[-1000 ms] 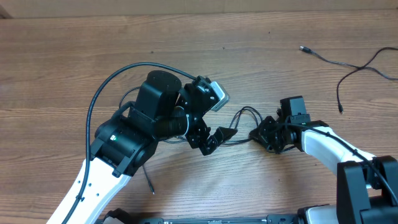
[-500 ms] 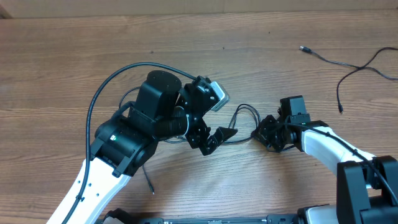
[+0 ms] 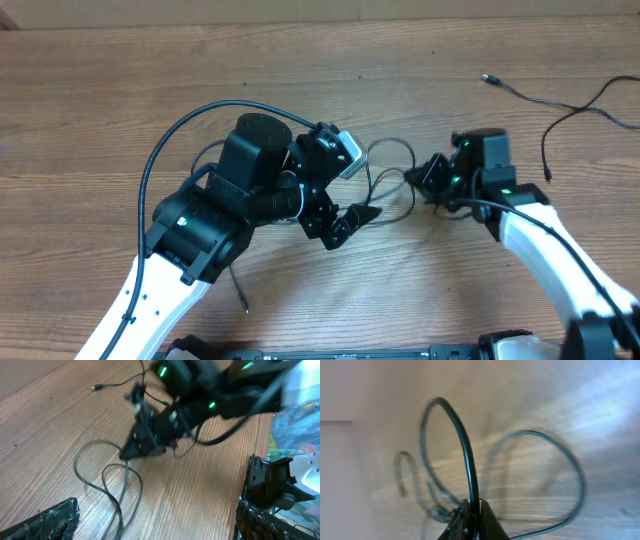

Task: Untangle cables
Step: 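Pull the right gripper with a black cable up and to the right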

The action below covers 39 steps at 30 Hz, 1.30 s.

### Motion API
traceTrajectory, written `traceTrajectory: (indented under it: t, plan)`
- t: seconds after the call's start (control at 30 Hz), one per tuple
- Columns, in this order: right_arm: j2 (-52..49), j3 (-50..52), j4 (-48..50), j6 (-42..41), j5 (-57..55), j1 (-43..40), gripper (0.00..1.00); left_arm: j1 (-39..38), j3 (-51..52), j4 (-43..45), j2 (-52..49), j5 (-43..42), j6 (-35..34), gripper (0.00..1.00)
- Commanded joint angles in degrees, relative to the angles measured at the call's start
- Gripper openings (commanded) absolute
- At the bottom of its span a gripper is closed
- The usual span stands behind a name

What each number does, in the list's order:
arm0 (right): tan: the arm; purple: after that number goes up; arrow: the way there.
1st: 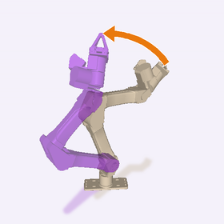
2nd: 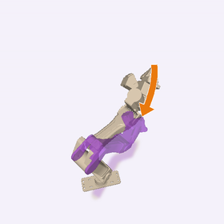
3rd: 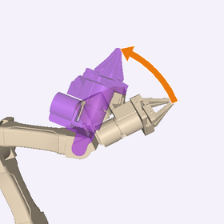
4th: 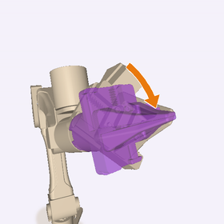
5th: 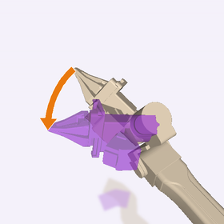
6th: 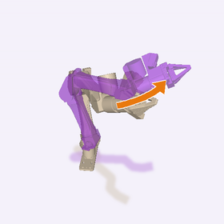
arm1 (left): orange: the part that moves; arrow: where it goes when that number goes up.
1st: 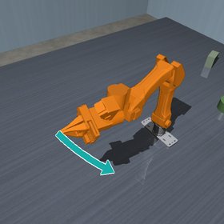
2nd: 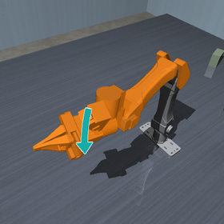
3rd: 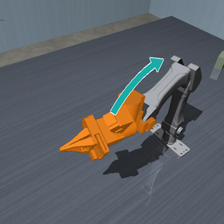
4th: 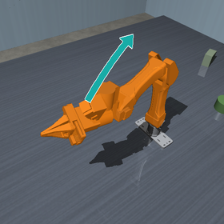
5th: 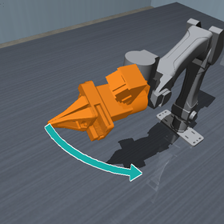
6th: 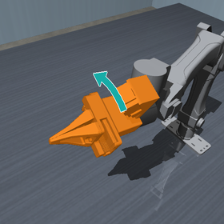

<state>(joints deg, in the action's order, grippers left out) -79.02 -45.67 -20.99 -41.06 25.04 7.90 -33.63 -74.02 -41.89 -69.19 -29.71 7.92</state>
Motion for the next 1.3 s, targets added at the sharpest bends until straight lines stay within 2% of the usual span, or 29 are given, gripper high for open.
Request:
traceTrajectory:
  t: [0.0, 0.4, 0.8, 1.27]
  plan:
    - [5.6, -2.9, 0.4, 1.9, -2.3, 0.1, 0.04, 0.2, -1.0, 0.1, -0.2, 0.3, 0.7, 1.0]
    - [17.2, -10.0, 1.8, -1.1, -2.9, 0.1, 0.04, 0.2, -1.0, 0.1, -0.2, 0.3, 0.7, 0.99]
    - [17.5, -17.9, 4.8, -1.5, -3.2, 0.1, 0.04, 0.2, -1.0, 0.1, -0.2, 0.3, 0.7, 1.0]
    - [17.5, -18.6, 17.2, -12.4, -2.3, 0.1, 0.04, 0.2, -1.0, 0.1, -0.2, 0.3, 0.7, 1.0]
